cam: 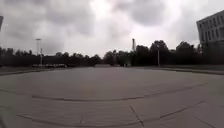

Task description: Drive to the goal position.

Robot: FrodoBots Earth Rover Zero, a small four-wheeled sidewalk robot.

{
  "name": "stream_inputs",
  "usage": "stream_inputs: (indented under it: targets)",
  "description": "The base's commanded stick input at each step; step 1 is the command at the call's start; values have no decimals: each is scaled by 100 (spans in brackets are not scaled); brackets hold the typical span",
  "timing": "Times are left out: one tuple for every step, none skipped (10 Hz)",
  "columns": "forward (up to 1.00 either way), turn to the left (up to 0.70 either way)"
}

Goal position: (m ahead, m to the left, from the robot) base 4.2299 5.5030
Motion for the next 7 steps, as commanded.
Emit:
stream_inputs:
  targets:
    - [70, 0]
    - [70, 0]
    - [70, 0]
    - [70, 0]
    - [70, 0]
    - [70, 0]
    - [70, 0]
